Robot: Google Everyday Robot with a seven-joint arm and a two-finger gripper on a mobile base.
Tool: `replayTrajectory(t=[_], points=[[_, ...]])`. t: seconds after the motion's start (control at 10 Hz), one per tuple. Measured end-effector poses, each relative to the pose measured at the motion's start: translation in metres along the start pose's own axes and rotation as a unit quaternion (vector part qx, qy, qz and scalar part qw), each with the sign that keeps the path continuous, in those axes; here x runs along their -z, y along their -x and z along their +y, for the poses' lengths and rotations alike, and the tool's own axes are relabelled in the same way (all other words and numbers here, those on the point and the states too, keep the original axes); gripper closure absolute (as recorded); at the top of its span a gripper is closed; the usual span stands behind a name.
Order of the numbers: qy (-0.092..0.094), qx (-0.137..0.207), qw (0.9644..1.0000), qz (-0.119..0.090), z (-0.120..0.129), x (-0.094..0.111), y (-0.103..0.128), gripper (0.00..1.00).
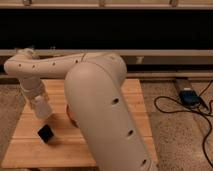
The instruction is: Place the ceramic cup over the eraser
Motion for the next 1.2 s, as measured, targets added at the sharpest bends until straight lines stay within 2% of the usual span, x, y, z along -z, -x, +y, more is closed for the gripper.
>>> replayTrajectory(t=[0.3, 0.4, 0.7, 1.2], points=[[-0.001, 0.024, 0.9996, -0.017, 0.010, 0.039, -0.036, 1.00], [-0.002, 0.029, 0.9994, -0.019, 0.012, 0.045, -0.045, 1.00], [0.002, 0.049, 0.9987, -0.014, 0.032, 0.055, -0.082, 1.00], [0.001, 0.067, 0.9977, -0.007, 0.049, 0.056, -0.112, 1.00]])
